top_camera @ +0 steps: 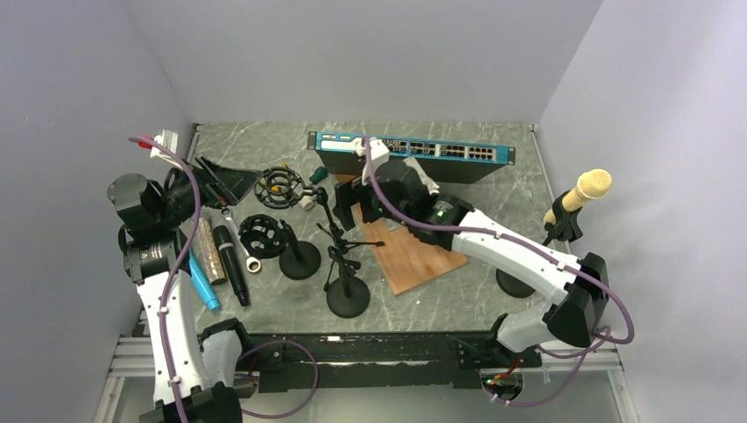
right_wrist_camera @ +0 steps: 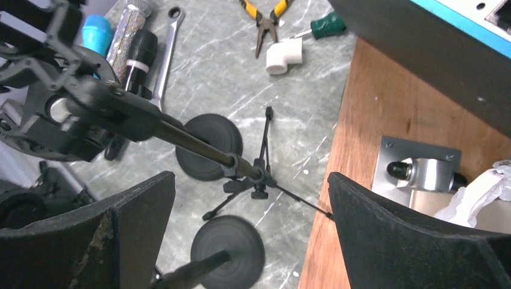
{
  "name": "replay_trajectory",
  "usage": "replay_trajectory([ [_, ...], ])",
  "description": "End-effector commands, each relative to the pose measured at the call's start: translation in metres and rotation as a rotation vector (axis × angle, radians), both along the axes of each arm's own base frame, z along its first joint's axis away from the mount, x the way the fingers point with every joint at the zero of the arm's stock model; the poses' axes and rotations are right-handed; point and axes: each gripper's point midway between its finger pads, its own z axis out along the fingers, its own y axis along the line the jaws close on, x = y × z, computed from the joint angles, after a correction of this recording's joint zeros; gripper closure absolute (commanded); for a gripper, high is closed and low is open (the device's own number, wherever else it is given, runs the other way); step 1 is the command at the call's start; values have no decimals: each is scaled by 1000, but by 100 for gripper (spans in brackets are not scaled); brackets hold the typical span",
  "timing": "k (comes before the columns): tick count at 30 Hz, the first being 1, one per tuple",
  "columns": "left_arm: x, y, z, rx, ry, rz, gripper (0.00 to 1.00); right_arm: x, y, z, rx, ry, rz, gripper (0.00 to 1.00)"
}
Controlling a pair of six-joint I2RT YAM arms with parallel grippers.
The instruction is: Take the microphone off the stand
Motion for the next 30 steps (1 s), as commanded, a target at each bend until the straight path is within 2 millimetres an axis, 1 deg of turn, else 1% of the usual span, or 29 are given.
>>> replay_trajectory([
  [1,-10,-7,7,81,-66,-34,1,-23,-4,-2,67,183,152,0],
  [4,-9,-8,-1,110,-49,-39,1,-20,-10,-15,33,268,132,1],
  [7,-8,-10,-8,127,-34,-45,1,-14,-11,-26,49,368,119,6],
  [10,-6,-13,-12,127,-25,-66,1,-15,-3,-37,72,446,154,14],
  [13,-4,-17,-14,110,-20,-94,0,-17,6,-48,88,497,174,18],
  [15,-4,-18,-14,102,-21,-101,0,-16,9,-56,93,513,171,19],
  [21,-5,-21,-16,84,-20,-121,3,-12,11,-82,88,540,137,27],
  [26,-7,-24,-14,75,-23,-139,6,-10,16,-90,98,557,132,37],
  [30,-8,-25,-15,73,-22,-143,7,-7,16,-94,99,545,110,41],
])
